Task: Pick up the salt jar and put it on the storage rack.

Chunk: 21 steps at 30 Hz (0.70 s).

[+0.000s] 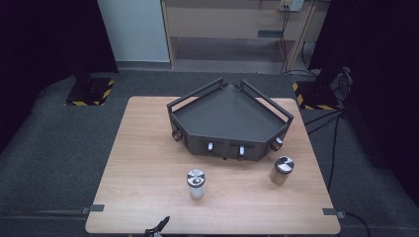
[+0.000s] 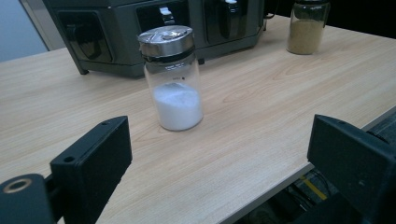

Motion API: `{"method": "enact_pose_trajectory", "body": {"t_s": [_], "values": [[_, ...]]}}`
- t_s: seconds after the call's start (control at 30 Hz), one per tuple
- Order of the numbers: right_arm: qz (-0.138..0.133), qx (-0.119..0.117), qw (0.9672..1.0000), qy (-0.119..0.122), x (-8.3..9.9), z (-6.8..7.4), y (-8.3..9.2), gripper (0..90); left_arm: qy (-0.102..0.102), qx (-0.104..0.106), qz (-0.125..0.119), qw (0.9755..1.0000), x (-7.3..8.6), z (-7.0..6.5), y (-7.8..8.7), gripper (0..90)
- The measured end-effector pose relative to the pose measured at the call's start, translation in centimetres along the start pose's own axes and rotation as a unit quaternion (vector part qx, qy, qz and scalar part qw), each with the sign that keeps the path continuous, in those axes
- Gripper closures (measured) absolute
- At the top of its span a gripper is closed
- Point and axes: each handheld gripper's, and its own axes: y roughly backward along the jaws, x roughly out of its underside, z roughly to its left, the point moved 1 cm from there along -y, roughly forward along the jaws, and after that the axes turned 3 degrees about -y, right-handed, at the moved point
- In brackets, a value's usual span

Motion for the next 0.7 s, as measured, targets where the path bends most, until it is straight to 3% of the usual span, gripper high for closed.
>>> {"method": "enact_pose_trajectory", "body": {"t_s": [0.17,0.7], "values": [[0.002,0.0,1.0,-0.003,0.04,-0.12,0.0,9.0,0.007,0.007,0.003,0.9999,-0.38,-0.09,0.5,5.1],[0.002,-0.002,1.0,-0.005,0.1,-0.23,0.06,8.7,0.002,0.005,0.004,1.0,-0.22,-0.3,0.17,5.3]]}}
